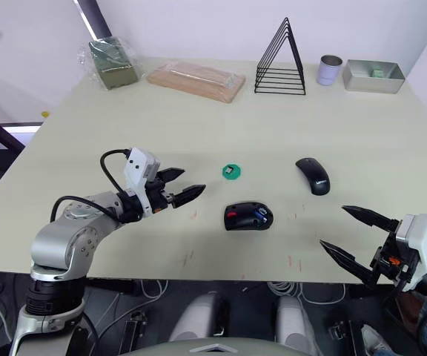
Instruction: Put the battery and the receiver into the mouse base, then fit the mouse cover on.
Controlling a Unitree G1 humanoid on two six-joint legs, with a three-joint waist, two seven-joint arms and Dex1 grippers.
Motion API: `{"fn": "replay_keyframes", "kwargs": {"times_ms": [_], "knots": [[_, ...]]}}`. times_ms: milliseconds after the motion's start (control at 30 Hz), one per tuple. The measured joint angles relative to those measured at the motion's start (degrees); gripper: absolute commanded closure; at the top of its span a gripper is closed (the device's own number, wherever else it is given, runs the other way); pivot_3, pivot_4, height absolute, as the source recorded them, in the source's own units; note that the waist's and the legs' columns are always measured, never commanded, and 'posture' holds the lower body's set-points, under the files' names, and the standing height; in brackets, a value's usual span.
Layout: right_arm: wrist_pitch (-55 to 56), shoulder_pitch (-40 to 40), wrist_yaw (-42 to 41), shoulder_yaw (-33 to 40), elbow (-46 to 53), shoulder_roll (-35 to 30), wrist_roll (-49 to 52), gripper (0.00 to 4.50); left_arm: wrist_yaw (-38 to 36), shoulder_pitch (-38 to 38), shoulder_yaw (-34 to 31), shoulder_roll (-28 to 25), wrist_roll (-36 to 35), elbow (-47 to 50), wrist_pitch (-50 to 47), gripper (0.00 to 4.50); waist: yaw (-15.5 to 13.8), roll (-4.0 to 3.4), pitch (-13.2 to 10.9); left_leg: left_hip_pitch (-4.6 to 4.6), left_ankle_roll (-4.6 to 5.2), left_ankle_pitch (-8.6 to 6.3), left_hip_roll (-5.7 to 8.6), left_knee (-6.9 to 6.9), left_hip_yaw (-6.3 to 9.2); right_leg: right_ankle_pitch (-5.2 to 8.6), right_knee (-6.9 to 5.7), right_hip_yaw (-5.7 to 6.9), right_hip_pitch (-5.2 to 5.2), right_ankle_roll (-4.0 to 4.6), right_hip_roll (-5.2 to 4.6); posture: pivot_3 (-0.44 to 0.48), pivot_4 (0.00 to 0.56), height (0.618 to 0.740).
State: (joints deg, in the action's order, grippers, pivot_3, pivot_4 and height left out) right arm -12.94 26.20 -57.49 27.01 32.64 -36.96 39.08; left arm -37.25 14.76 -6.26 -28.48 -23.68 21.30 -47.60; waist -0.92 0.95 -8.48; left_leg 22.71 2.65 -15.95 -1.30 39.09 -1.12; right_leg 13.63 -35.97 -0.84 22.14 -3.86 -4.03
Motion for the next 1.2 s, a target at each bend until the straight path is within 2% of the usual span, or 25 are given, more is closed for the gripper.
{"fn": "replay_keyframes", "kwargs": {"times_ms": [200,433,767,833,867,900,967,1100,1200], "knots": [[-0.33,0.06,-0.7,-0.08,-0.01,-0.71,0.11,0.0,0.6,1.62,0.13,1.24,-0.11,-5.37,3.77,0.09,0.05,-0.01,0.0,0.0,0.0,0.0,0.02,0.0,-0.01,0.0,0.0,0.01,0.0,0.0,0.0,0.0,0.15,0.74],[-1.05,-1.4,-0.12,-2.51,0.16,-2.1,-0.43,0.0,0.2,6.46,6.06,1.71,3.61,-11.48,7.52,0.09,-0.03,0.0,0.0,0.02,0.0,0.0,0.06,0.0,-0.02,0.0,0.01,0.0,0.0,0.0,0.0,0.0,0.15,0.74],[-1.85,-4.55,4.29,-6.38,0.28,-1.42,-2.31,0.0,7.23,10.46,11.03,5.96,9.73,-16.16,8.57,0.09,-0.04,0.01,0.0,0.04,0.0,0.0,0.09,0.0,-0.01,-0.01,0.01,0.01,0.0,-0.01,0.01,0.0,0.15,0.74],[-1.85,-4.67,4.61,-6.37,0.42,-1.41,-2.43,0.0,9.23,11.03,12.14,8.59,11.14,-16.31,8.5,0.09,-0.06,0.03,-0.01,0.05,0.0,0.0,0.1,0.0,-0.01,-0.02,0.02,0.0,0.0,-0.03,0.0,0.0,0.15,0.74],[-1.85,-4.67,4.62,-6.37,0.47,-1.41,-2.43,0.0,9.43,11.1,12.5,8.79,11.16,-16.31,8.5,0.33,-0.04,0.03,-0.01,0.04,0.0,0.0,0.1,0.0,-0.01,-0.02,0.02,0.0,0.0,-0.03,0.0,0.0,0.15,0.74],[-1.86,-4.66,4.62,-6.36,0.51,-1.42,-2.39,0.0,9.72,11.14,12.68,9.02,11.16,-16.28,8.35,0.33,0.01,0.03,-0.01,0.04,0.0,0.0,0.09,0.0,0.0,-0.02,0.02,0.0,0.0,-0.03,0.01,0.0,0.15,0.74],[-2.3,-4.57,4.39,-5.99,0.51,-1.93,-1.75,0.0,13.22,10.97,12.69,12.26,11.62,-15.51,6.6,0.96,0.03,0.02,0.0,0.03,0.0,0.0,0.09,0.0,0.0,-0.04,0.01,0.0,0.0,-0.07,0.01,0.0,0.15,0.74],[-3.12,-4.65,3.11,-3.98,-0.04,-3.39,0.27,0.0,19.78,10.87,13.41,16.02,14.1,-14.99,3.67,0.96,0.03,0.02,0.0,0.03,0.0,0.0,0.1,0.0,0.0,-0.12,0.01,-0.02,-0.01,-0.22,0.02,0.0,0.15,0.74],[-3.12,-4.64,2.4,-3.45,-0.23,-3.5,1.07,0.0,22.04,11.18,13.84,18.34,15.24,-15.2,3.13,0.96,-0.11,0.05,-0.01,0.05,0.0,0.0,0.14,0.02,0.01,-0.13,0.03,-0.02,-0.01,-0.22,0.01,0.0,0.15,0.74]]}}
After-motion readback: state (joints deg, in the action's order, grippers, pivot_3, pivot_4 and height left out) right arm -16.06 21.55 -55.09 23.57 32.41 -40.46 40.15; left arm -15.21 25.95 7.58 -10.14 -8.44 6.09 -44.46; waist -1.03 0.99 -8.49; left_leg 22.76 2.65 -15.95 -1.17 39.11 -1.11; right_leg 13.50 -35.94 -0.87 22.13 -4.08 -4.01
